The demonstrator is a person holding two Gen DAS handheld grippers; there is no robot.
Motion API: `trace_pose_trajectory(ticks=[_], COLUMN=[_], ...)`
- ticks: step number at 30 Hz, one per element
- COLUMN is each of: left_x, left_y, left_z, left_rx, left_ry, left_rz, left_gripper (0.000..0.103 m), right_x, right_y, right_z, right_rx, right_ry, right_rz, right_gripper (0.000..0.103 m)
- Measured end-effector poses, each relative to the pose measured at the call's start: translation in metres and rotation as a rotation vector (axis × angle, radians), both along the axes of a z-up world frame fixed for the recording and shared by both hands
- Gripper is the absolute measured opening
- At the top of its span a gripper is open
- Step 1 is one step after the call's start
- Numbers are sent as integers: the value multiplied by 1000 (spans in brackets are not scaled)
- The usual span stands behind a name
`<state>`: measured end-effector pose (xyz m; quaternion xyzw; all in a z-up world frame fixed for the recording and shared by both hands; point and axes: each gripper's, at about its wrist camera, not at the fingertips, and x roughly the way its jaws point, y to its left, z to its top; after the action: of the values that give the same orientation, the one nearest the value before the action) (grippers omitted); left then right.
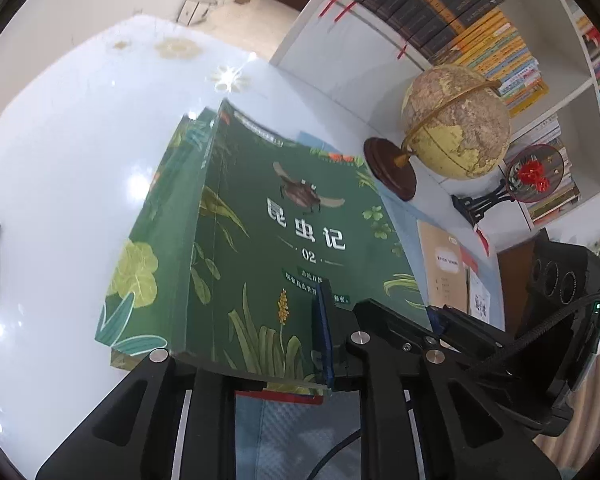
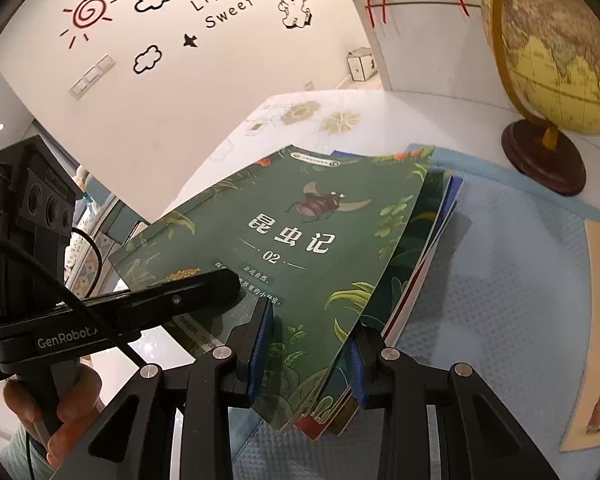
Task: Organize books
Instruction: 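Carry the beetle book with both grippers and lower it onto the stack, then open both grippers and move them to the white rabbit-cover book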
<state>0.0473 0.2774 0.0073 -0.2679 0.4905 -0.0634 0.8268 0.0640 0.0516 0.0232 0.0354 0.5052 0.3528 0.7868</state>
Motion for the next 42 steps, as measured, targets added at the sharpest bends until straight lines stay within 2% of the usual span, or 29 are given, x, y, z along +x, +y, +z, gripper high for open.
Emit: trace_pose_trajectory(ticks=[4, 7, 13, 17, 20, 26, 28, 31, 34, 38, 42], left_x=[-2, -4, -10, -14, -21, -55, -67, -82, -89, -82, -50], left_y=[6, 6, 5, 6, 16, 18, 17, 13, -6, -64, -162], left_z=[-7, -8, -10, -15, -28, -38, -40, -39, -26, 2, 21], left_rx=[-32, -15, -6, -10, -32, 67, 91, 95, 140, 193, 239], left_ry=[33, 60, 94, 119, 167, 221, 237, 241, 211, 141, 69], left_rz=[-3, -16, -24, -25, 24, 38, 48, 69, 61, -9, -167], left_gripper=[17, 24, 26, 36, 42, 42, 42, 42, 42, 42, 47], right_x=[2, 2, 1, 1, 1, -9, -16, -30, -45, -62, -66], right_y=[3, 3, 2, 2, 2, -16, -29, -58, -101, -173, -256], right_z=[-8, -9, -13, -15, -19, -25, -26, -26, -25, -28, -26], right_rx=[10, 16, 18, 13, 3, -38, -47, -78, -87, -90, -102], right_ry=[39, 47, 67, 81, 115, 151, 157, 147, 142, 168, 166], right_rz=[-20, -29, -35, -34, -36, -32, -38, -58, -107, -202, -317], right_gripper=[32, 32, 32, 32, 32, 35, 36, 44, 51, 51, 51])
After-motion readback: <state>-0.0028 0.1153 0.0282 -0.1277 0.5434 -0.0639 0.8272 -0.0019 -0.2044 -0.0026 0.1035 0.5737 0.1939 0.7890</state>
